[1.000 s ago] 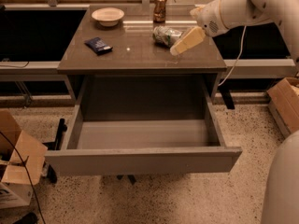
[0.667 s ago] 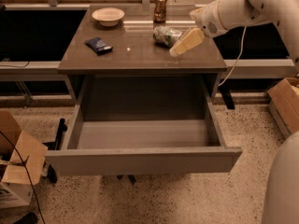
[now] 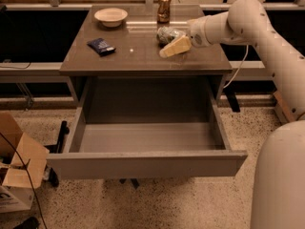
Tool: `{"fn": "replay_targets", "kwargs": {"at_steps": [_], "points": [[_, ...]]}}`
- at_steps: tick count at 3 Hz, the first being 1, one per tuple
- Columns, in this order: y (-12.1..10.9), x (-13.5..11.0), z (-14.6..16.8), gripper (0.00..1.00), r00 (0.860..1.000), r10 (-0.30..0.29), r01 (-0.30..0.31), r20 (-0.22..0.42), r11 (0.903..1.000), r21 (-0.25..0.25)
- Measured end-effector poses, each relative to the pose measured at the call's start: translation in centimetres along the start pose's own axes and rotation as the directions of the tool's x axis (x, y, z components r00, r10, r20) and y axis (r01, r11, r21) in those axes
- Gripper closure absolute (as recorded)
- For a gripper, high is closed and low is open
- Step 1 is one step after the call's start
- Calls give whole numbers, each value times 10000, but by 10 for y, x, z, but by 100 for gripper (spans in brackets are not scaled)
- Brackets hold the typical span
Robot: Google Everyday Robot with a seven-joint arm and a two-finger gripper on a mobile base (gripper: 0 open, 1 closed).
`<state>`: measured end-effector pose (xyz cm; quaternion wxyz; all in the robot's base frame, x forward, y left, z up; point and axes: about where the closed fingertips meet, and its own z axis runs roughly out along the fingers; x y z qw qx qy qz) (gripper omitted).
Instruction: Place 7up can into top drawer
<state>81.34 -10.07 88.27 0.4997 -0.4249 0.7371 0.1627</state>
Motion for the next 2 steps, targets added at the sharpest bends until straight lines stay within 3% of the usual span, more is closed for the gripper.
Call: {"fn": "replay_targets", "kwargs": {"at_steps": [1, 2], "points": [[-24, 7, 12, 0, 9986, 373, -397, 376, 9971, 655], [-50, 16, 13, 0, 9951, 707, -793, 684, 9881, 1317]]}}
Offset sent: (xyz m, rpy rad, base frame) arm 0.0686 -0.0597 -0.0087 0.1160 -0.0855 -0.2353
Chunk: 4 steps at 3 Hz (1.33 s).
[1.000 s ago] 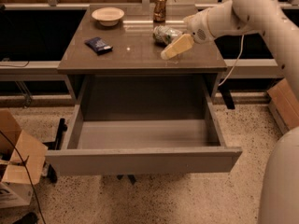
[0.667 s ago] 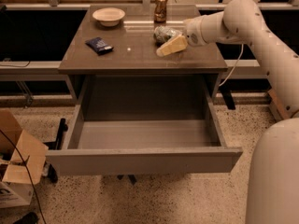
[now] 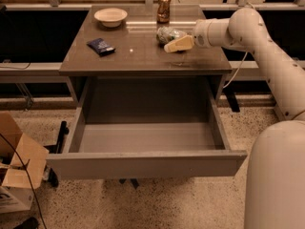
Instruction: Place 7up can into top drawer
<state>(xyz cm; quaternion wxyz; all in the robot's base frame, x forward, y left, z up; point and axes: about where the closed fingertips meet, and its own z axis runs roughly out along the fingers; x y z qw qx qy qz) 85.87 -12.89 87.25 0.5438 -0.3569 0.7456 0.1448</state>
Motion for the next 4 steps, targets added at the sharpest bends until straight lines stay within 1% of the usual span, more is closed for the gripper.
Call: {"fn": "replay_targets", "kwargs": {"at_steps": [1, 2, 3, 4], "points": [[-14, 9, 7, 16, 9992, 387, -390, 127, 9990, 239], [-19, 19, 16, 47, 9979, 638, -641, 126, 9976, 244], [-18, 23, 19, 71, 9977, 680, -681, 81, 9974, 218], [0, 6, 8, 94, 9997, 216, -214, 59, 9995, -244]]}}
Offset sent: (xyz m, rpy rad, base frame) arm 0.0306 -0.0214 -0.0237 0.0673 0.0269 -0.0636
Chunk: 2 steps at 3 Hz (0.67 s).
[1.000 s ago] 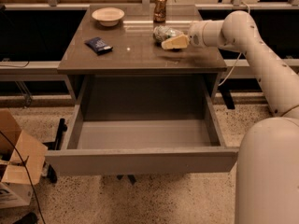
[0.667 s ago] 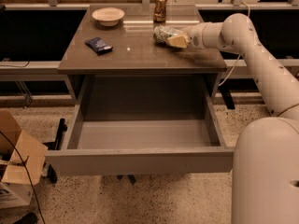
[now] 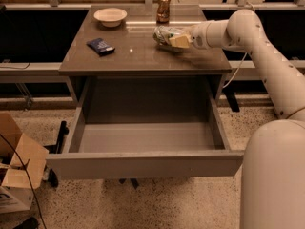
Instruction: Place 7up can into top drawer
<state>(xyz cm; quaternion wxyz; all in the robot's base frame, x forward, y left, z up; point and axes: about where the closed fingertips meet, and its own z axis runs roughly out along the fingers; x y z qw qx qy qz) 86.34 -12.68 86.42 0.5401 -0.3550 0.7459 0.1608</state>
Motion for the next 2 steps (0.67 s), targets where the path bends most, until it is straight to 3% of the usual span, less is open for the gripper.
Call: {"fn": "replay_targets", "kwargs": {"at_steps": [1, 2], "points": [[30, -26, -27, 100, 9947, -1019, 1006, -163, 9927, -672], [69, -58, -61, 100, 9714, -2358, 2286, -283, 9606, -1579]]}}
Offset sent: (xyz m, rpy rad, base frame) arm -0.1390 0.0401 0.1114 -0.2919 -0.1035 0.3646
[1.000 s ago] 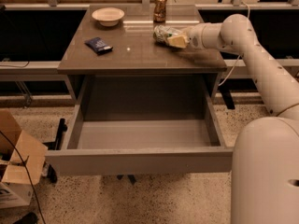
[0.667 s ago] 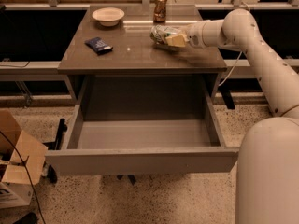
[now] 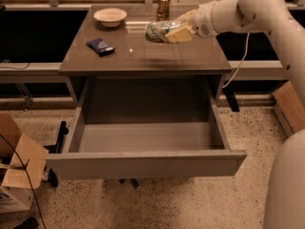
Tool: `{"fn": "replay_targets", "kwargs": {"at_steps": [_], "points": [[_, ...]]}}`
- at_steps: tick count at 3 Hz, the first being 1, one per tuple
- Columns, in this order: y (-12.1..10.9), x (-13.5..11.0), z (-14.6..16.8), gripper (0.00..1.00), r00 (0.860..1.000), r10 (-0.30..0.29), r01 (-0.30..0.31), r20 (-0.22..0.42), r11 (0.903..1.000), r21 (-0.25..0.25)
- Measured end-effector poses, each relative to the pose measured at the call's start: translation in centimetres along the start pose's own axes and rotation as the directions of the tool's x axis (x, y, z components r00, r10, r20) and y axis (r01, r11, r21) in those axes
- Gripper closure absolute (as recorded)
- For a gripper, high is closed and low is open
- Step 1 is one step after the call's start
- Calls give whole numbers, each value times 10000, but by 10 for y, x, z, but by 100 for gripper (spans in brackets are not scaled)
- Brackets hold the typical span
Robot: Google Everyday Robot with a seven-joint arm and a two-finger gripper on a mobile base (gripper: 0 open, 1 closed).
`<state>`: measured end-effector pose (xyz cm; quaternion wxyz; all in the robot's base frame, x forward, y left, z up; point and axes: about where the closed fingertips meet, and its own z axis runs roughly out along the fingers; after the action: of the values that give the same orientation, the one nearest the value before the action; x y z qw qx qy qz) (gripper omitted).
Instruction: Place 7up can into top drawer
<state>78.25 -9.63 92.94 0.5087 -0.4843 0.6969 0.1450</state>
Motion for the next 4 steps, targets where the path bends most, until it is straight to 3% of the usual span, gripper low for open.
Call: {"fn": "replay_targets", "kwargs": {"at_steps": [1, 2, 3, 4], "points": [[40, -28, -23, 100, 9895, -1433, 1404, -175, 9834, -1147], [83, -40, -48, 100, 9710, -2385, 2290, -170, 9478, -2219], [123, -25, -71, 100, 9712, -2338, 2115, -462, 9348, -2853], [153, 12, -73, 100, 9851, -1476, 1130, -882, 9423, -3151]]}}
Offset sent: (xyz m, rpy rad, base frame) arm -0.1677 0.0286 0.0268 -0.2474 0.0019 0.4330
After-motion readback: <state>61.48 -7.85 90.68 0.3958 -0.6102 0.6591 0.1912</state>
